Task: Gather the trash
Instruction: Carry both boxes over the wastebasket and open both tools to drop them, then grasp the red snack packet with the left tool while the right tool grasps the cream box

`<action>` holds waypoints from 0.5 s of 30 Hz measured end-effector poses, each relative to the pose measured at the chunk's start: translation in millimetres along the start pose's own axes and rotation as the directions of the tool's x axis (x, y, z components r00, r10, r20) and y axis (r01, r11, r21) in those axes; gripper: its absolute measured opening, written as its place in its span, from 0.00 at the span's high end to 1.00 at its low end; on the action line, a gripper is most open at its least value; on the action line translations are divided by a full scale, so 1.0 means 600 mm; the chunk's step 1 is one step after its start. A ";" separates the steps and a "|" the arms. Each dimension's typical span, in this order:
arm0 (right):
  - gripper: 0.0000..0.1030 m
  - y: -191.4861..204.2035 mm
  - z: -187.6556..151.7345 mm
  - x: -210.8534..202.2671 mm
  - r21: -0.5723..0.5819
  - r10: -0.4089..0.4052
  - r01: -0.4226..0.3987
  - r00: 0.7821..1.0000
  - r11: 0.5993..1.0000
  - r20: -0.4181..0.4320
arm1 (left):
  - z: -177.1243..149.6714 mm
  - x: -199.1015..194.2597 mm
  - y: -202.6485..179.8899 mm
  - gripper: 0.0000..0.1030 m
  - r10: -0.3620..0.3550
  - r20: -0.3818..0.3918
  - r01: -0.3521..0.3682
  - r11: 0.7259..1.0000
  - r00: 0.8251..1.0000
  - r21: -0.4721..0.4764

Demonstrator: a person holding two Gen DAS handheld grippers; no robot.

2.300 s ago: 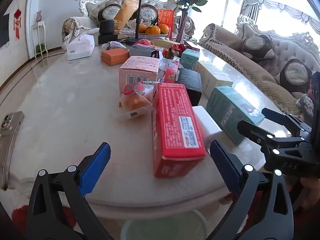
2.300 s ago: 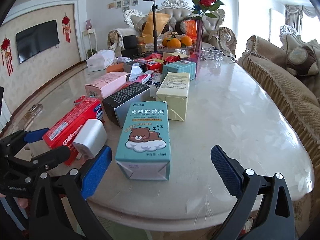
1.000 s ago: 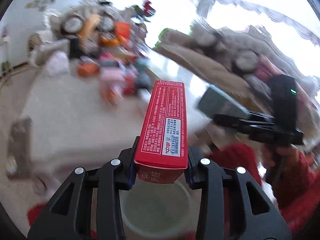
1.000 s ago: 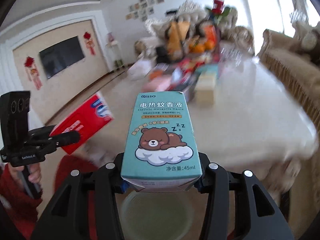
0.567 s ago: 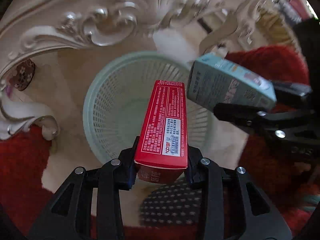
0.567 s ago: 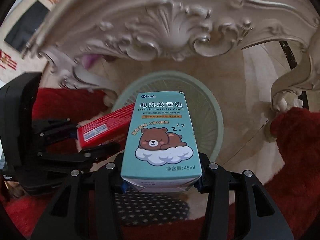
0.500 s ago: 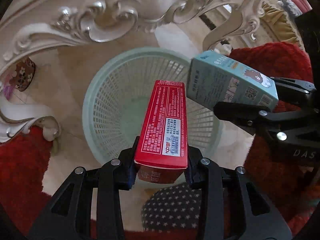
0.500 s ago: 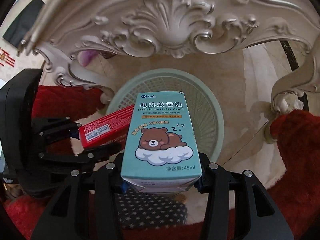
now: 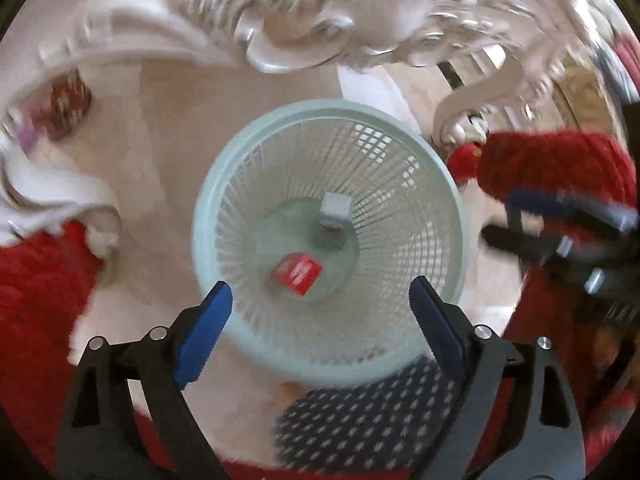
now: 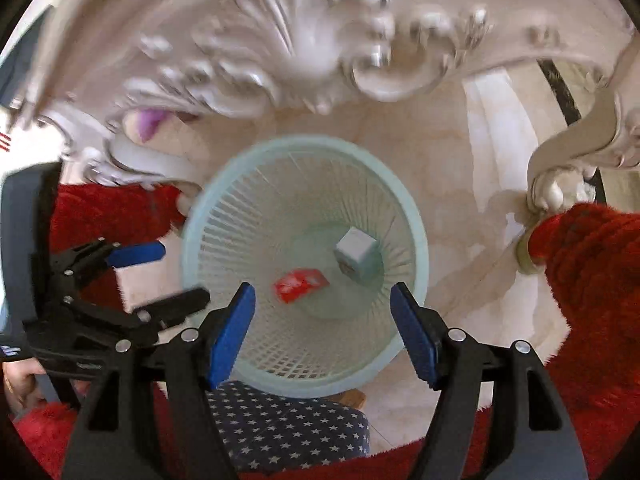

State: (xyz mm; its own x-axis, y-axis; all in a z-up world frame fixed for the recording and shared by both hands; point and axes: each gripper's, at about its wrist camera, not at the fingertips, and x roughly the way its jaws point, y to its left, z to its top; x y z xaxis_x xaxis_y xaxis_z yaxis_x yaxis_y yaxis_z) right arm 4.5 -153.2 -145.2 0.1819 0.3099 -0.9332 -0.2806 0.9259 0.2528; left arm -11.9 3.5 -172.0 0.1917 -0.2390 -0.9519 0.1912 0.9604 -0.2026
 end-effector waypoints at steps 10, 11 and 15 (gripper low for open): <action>0.35 -0.017 0.104 -0.302 -0.023 0.006 0.008 0.837 1.000 0.547 | 0.099 -0.344 0.001 0.15 0.143 0.565 -0.191 0.981 0.812 0.026; 0.35 -0.017 0.127 -0.310 -0.012 -0.013 0.024 0.823 1.000 0.567 | 0.124 -0.355 0.005 0.15 0.149 0.599 -0.203 0.979 0.786 0.024; 0.35 -0.014 0.203 -0.323 -0.021 -0.018 0.039 0.794 0.999 0.608 | 0.234 -0.355 0.011 0.15 0.097 0.651 -0.171 0.984 0.753 0.051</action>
State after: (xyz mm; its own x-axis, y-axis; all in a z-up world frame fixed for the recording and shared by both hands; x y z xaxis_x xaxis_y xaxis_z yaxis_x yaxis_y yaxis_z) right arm 86.4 -194.5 64.8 0.7224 0.3603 -0.5902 -0.2932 0.9326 0.2104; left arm 83.5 40.5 61.8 0.7892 -0.1801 -0.5871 0.2047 0.9785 -0.0250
